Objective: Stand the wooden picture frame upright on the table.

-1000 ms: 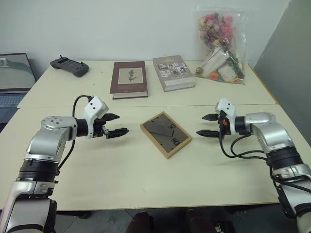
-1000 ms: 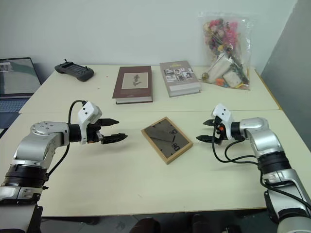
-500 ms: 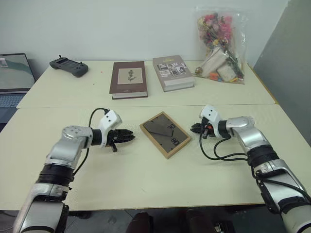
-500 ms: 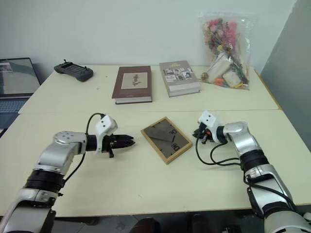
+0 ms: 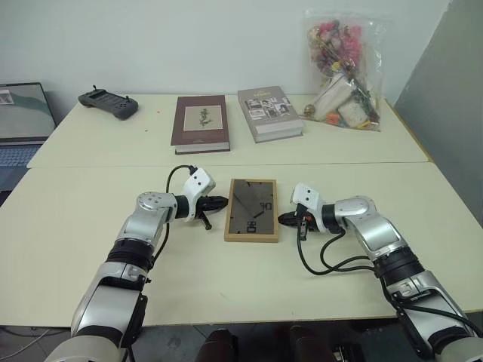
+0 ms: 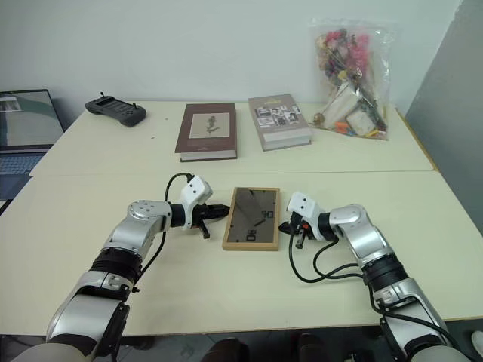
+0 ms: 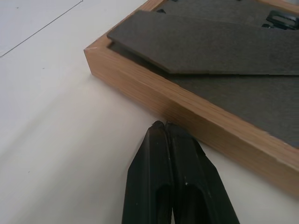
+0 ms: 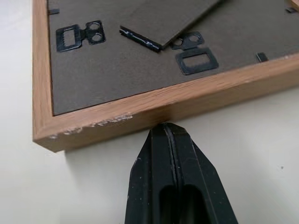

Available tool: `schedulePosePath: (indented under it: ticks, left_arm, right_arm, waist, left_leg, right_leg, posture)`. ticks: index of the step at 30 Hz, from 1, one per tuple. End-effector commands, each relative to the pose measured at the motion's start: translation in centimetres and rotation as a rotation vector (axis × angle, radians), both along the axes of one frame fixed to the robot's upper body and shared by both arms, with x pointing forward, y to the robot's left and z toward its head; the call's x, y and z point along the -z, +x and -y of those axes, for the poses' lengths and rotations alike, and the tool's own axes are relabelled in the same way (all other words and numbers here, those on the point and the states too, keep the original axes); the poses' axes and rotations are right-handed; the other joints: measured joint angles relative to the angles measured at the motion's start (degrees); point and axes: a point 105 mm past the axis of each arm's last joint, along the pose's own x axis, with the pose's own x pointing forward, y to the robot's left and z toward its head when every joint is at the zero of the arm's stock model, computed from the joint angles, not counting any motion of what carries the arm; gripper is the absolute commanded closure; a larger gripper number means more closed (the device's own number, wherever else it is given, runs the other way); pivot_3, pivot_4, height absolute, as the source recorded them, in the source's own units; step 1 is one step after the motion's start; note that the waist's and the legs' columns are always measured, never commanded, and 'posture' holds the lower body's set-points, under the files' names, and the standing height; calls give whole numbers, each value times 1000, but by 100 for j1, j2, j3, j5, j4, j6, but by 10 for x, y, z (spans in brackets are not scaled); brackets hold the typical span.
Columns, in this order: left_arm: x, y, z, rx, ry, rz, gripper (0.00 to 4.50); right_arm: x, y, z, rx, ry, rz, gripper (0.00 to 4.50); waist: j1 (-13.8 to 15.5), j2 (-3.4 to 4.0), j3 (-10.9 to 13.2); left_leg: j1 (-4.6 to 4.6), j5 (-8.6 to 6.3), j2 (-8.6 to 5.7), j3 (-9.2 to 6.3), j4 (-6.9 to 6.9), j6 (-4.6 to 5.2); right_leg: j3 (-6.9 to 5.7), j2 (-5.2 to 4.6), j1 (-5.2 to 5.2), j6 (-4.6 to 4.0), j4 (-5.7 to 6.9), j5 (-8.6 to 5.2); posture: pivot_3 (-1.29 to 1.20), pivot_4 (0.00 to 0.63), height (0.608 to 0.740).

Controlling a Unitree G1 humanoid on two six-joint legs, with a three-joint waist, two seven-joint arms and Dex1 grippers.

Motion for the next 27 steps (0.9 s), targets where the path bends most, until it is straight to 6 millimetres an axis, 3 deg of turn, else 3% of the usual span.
schedulePosePath:
  ticks: [1,5,12,19,27]
  left_arm:
    - [-2,-3,-22,-30,54,-12,4460]
    - [2,-14,-45,-49,37,-109,4460]
    - [-8,-29,-71,-163,-333,-445,3295]
    - [-14,-51,-63,-211,-635,-861,1790]
    - [3,-69,-36,-145,-632,-990,258]
  right_arm:
    - [-13,3,7,28,-2,51,4500]
    - [-20,23,13,126,-7,115,4500]
    - [-21,50,5,209,7,171,4500]
    - [-15,53,-2,197,6,171,4500]
    - [-12,43,-25,152,38,151,4500]
  waist:
    - [-7,0,0]
    - [-72,0,0]
    - [-167,0,0]
    - [-200,0,-1]
    - [-244,3,-5]
  left_leg:
    - [0,0,0,0,0,0]
    - [5,0,0,-3,-2,0]
    - [6,0,2,-6,-5,0]
    - [3,2,-3,-6,-3,-2]
    - [10,14,-2,-11,-3,-25]
  right_leg:
    - [0,0,0,0,0,0]
    - [2,3,0,0,3,0]
    - [2,9,-1,-1,3,-1]
    - [2,6,1,0,-1,-1]
    - [13,7,1,0,6,-1]
  posture:
    - [0,150,740]
    - [0,150,740]
    - [0,150,740]
    - [0,150,740]
    - [0,150,740]
